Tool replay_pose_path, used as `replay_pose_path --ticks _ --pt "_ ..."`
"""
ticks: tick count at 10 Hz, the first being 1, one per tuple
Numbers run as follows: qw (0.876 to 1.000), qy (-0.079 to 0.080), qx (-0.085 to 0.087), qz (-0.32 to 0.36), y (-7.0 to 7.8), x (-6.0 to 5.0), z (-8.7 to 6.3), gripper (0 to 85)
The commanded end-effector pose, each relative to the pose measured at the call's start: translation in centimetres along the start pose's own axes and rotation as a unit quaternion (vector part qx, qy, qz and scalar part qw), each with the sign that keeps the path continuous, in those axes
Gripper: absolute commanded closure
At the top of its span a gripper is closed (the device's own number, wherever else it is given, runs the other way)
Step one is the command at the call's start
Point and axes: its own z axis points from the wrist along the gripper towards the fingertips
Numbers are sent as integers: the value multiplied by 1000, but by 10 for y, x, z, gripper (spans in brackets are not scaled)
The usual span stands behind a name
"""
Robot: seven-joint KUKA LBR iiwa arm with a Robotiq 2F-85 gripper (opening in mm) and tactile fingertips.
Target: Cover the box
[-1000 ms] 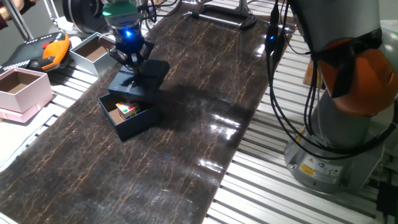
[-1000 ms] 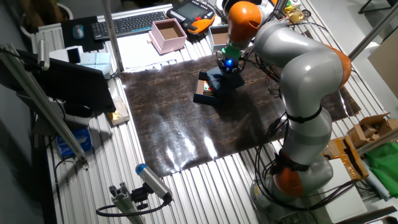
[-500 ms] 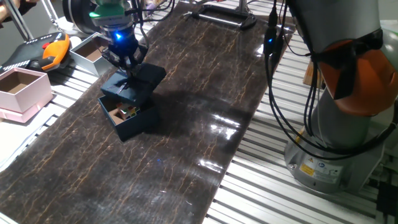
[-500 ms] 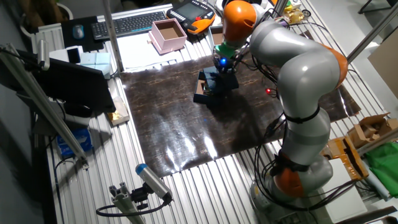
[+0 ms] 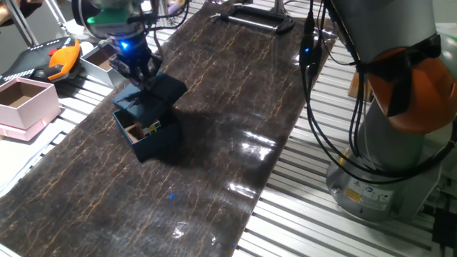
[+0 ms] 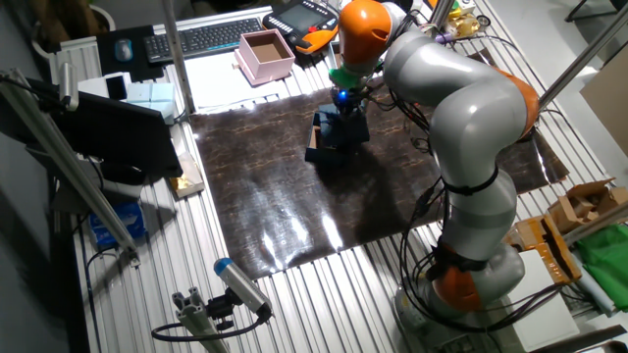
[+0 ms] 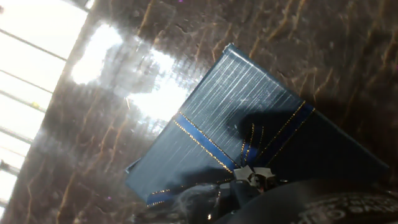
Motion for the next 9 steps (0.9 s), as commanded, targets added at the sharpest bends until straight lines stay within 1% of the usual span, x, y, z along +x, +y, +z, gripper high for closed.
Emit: replay_pose_path --ticks 1,3,4,6,9 --pt "998 2 -2 66 1 2 0 843" --pt "995 5 -10 100 6 6 1 843" --pt "994 6 -11 108 7 6 1 843" --pt "993 1 -8 118 11 7 4 843" --pt "991 8 -10 136 14 10 6 843"
